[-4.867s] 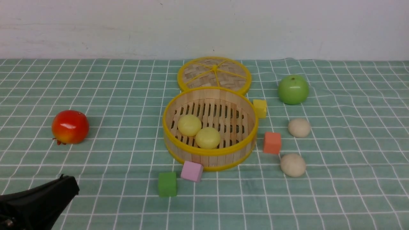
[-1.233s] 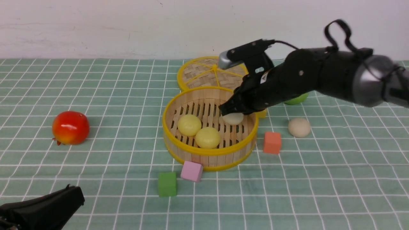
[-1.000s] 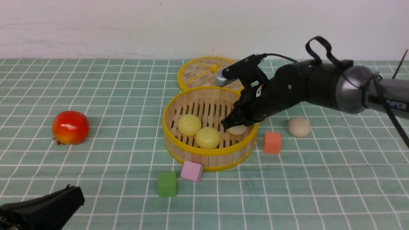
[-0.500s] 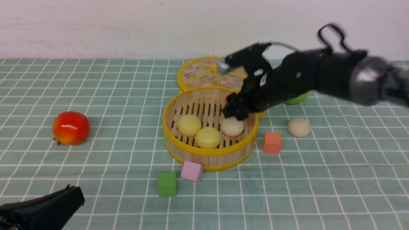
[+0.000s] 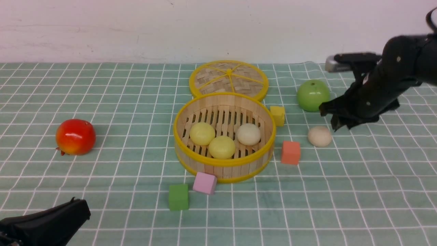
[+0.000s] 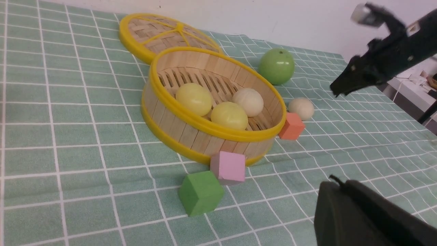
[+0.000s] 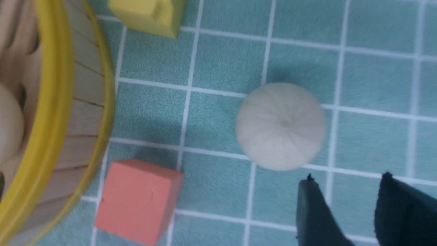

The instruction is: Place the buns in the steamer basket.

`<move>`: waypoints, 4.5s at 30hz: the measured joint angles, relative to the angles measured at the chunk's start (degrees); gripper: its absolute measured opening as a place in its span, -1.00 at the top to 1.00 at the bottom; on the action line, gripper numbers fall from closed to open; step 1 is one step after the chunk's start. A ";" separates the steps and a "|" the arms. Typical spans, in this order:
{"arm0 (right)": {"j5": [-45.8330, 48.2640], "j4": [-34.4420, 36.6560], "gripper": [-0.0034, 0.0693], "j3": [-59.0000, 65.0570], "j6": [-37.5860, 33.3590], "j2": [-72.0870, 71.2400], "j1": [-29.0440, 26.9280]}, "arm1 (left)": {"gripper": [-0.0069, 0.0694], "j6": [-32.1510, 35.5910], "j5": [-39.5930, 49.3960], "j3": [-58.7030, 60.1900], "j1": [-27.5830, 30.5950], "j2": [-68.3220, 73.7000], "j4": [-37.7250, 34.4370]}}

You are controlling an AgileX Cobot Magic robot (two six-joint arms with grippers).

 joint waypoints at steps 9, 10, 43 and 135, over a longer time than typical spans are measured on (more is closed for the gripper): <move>-6.48 6.11 0.17 0.00 -3.75 2.91 -0.30 | 0.82 0.00 0.00 0.00 0.00 0.00 0.00; -7.19 6.17 0.16 0.00 -3.80 3.54 -0.30 | 0.82 0.00 0.00 0.00 0.00 0.00 0.00; -11.37 9.30 0.90 0.00 -12.21 6.81 -0.30 | 0.82 0.00 0.00 0.00 0.00 0.00 0.00; -12.69 0.68 0.93 72.38 -7.85 -98.22 -3.23 | 0.82 0.00 0.00 0.00 0.00 0.00 -0.05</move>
